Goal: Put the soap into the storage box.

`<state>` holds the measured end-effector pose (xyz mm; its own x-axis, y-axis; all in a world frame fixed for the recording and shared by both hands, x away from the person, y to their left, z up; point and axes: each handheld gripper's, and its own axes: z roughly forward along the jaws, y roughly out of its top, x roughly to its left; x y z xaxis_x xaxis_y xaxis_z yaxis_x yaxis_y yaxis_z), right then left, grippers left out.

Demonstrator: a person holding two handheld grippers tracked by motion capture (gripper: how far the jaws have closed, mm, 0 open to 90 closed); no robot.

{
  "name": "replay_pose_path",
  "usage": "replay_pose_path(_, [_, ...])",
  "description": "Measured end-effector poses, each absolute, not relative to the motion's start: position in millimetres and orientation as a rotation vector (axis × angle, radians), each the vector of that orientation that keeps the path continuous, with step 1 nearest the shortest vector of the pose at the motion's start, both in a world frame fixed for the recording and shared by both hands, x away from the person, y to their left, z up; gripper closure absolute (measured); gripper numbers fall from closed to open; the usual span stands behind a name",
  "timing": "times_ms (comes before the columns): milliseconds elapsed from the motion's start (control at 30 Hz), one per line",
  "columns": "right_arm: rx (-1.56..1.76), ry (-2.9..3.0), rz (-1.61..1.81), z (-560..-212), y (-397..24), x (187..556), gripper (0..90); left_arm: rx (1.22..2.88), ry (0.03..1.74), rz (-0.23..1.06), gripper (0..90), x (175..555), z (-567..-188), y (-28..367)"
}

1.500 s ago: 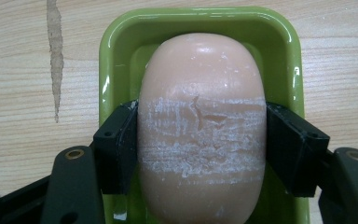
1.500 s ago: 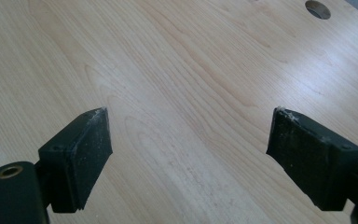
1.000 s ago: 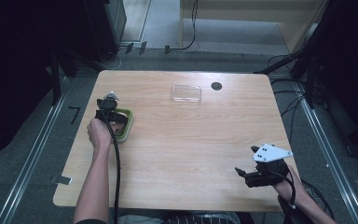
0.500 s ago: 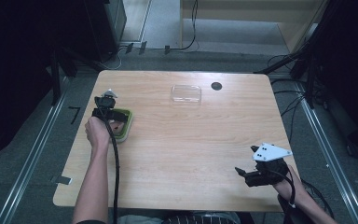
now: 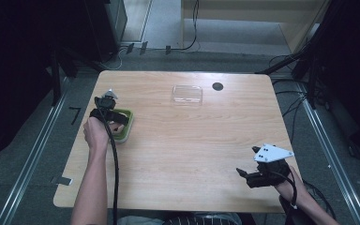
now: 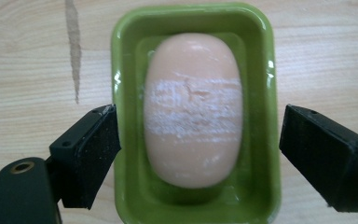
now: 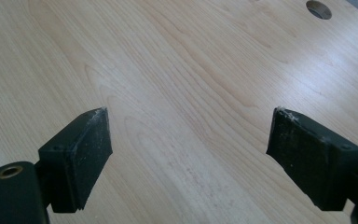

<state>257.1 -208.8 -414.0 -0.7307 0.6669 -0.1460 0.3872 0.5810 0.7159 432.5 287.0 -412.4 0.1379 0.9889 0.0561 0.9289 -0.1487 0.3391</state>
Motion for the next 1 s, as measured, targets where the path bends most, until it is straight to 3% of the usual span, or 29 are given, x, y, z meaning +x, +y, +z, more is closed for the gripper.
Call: replay_pose_path(1000, [0.849,2.402,0.95,-413.0,-209.4,254.1,13.6,2.355,1.866,0.277,3.1,381.6,-396.8,283.7])
